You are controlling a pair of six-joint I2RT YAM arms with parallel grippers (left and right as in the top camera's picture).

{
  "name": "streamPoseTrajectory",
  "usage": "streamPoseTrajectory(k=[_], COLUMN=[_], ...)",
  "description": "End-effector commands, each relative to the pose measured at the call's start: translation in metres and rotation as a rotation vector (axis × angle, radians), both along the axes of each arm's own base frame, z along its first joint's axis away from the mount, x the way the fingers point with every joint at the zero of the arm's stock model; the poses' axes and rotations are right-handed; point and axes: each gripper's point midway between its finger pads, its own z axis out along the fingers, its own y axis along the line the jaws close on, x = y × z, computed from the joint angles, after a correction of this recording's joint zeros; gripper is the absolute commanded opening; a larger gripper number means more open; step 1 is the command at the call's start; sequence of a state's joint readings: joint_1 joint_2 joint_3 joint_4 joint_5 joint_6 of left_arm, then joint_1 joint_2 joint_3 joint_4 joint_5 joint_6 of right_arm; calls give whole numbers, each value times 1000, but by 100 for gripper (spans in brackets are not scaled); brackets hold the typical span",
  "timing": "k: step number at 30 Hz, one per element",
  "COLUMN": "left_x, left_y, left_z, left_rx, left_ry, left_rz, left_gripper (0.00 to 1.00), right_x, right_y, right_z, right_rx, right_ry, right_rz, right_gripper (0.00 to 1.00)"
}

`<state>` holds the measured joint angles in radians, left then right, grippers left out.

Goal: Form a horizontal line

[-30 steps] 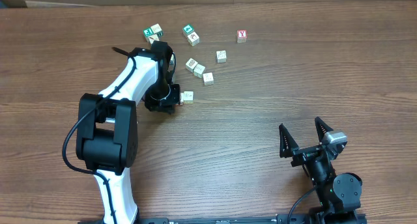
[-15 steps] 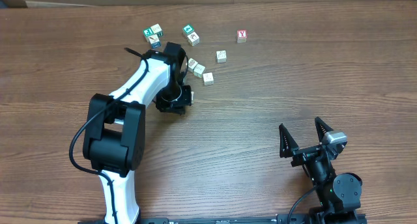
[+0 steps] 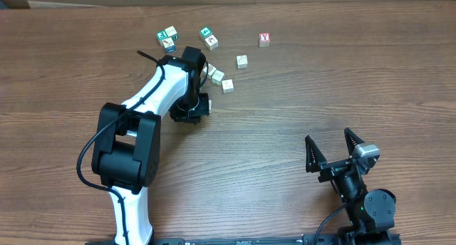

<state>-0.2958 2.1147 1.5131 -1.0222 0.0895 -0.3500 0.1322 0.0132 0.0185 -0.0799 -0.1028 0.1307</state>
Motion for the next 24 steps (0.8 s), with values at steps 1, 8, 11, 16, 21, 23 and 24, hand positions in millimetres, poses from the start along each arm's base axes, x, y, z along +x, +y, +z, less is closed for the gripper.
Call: streamPoseTrajectory(k=[1, 8, 11, 16, 21, 23, 24], left_x=[-1, 3, 7, 7, 1, -5, -8], left_y=[2, 1, 0, -1, 1, 3, 4], left_z=[-4, -4, -4, -4, -4, -4, -3], left_rx=[26, 21, 16, 14, 22, 30, 34], left_ry=[2, -14, -31, -34, -9, 16, 29], left_rz=[13, 14, 14, 14, 13, 9, 1], left_gripper=[4, 4, 4, 4, 4, 4, 4], right_x=[1, 1, 1, 1, 1, 1, 1], right_y=[-2, -2, -2, -2, -2, -2, -2], right_z=[-3, -3, -3, -3, -3, -3, -3], right_rx=[2, 2, 2, 2, 2, 2, 2], right_ry=[2, 2, 2, 2, 2, 2, 2], right_rz=[-11, -11, -11, -11, -11, -11, -11], right_gripper=[100, 100, 100, 100, 100, 100, 100])
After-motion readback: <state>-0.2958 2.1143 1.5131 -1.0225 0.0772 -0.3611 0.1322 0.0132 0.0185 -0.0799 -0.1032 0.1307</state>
